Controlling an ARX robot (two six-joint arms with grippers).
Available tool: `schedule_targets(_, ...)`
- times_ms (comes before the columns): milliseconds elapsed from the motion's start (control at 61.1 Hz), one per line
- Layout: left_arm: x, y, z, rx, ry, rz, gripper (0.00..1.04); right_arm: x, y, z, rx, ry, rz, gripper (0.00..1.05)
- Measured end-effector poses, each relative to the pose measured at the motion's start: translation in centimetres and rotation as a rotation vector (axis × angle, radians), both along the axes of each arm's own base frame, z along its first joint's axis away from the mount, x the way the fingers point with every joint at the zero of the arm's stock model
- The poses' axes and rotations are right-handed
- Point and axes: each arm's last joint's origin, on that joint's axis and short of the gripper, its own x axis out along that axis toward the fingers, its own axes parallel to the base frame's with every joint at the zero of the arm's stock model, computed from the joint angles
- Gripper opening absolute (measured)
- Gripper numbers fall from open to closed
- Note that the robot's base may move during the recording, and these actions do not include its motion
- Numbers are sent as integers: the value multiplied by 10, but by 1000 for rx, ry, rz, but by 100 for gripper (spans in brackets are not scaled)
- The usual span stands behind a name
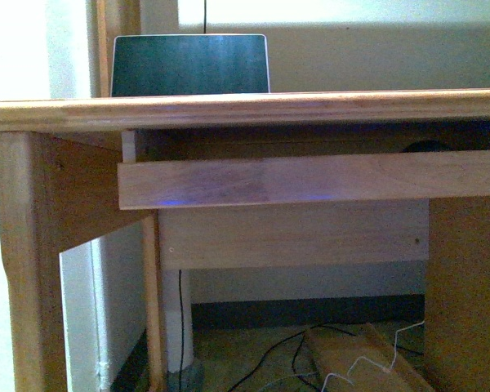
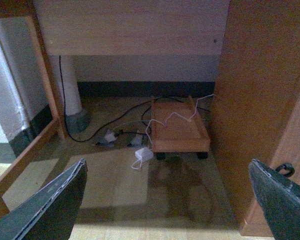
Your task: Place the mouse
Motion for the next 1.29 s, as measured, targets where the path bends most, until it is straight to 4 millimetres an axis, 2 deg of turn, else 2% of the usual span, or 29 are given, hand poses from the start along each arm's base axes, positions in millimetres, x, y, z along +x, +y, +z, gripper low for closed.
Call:
schedule_targets(868, 0, 0, 0, 0, 0, 0, 97, 0, 0, 0, 0, 0, 0, 97)
schedule_targets(901, 0, 0, -1, -9, 22, -13, 97, 0, 0, 0, 0, 0, 0, 97)
schedule_targets(966, 3, -1, -1, -53, 175, -137, 97, 0, 0, 0, 0, 0, -1, 97)
schedule_targets(1032, 14, -1, -7, -41, 295, -190, 97, 0, 0, 0, 0, 0, 1, 97)
schedule_targets(1113, 30, 0, -12, 43, 333, -205, 97, 0, 0, 0, 0, 0, 0, 97)
schedule_targets(1228, 63, 6, -14, 273, 303, -190, 97, 0, 0, 0, 0, 0, 1, 97)
schedule_targets(1294, 92, 11, -14, 456, 242, -182, 97, 0, 0, 0, 0, 0, 1, 97)
